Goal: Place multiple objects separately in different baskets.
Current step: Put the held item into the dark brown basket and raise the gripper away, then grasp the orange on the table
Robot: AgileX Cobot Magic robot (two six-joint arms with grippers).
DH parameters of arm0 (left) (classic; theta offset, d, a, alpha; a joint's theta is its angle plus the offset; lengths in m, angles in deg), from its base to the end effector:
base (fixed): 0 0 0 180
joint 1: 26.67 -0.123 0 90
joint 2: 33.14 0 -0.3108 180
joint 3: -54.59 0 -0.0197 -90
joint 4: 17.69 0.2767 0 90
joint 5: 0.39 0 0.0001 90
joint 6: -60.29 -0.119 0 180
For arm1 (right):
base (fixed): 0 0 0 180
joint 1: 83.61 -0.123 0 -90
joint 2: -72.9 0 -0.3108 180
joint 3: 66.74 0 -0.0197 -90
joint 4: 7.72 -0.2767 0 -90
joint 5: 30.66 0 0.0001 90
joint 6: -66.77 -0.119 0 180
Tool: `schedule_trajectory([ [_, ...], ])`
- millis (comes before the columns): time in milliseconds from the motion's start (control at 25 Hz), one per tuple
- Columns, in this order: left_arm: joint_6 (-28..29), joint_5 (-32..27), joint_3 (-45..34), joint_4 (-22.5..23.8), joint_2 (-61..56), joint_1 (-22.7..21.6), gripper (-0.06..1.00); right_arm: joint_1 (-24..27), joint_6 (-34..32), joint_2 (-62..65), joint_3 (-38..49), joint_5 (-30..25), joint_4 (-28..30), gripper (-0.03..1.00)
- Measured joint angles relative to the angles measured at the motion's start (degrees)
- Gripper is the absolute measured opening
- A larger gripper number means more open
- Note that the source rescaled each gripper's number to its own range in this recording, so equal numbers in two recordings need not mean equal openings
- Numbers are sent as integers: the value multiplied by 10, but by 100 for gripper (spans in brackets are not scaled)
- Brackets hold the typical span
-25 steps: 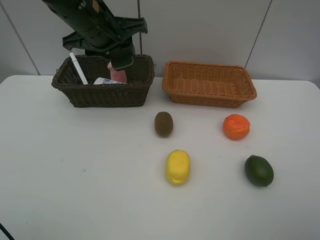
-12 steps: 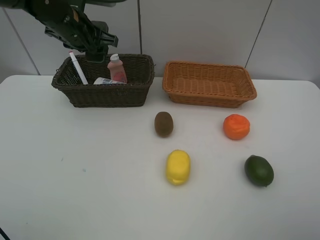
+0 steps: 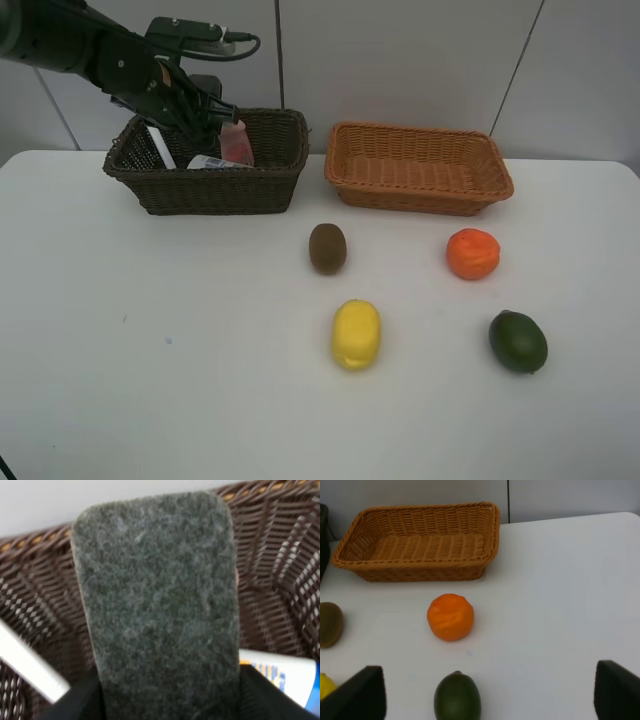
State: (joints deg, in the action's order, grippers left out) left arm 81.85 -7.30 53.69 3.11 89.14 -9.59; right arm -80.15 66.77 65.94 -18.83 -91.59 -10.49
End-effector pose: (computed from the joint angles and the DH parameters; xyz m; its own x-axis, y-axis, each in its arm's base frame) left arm 0.4793 -0.1419 0.1749 -0.6139 0.1722 -0.7704 0.2524 0.9675 0.0152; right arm 0.0138 0.0042 0.2842 -0.4333 0.0497 -0.8999 0.0325 0.9987 0.0395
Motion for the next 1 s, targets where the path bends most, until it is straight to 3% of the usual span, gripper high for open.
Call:
schedule_trajectory([
  [120, -1, 29, 0, 5, 2, 0, 58, 0, 0, 0, 0, 0, 0, 96],
  [280, 1, 36, 0, 5, 3, 0, 86, 0, 0, 0, 0, 0, 0, 96],
  [360, 1, 33, 0, 5, 3, 0, 93, 0, 0, 0, 0, 0, 0, 96],
  [600, 2, -15, 19, 3, 3, 2, 96, 0, 0, 0, 0, 0, 0, 96],
  [1000, -2, -211, 114, -8, 3, 11, 96, 0, 0, 0, 0, 0, 0, 96],
])
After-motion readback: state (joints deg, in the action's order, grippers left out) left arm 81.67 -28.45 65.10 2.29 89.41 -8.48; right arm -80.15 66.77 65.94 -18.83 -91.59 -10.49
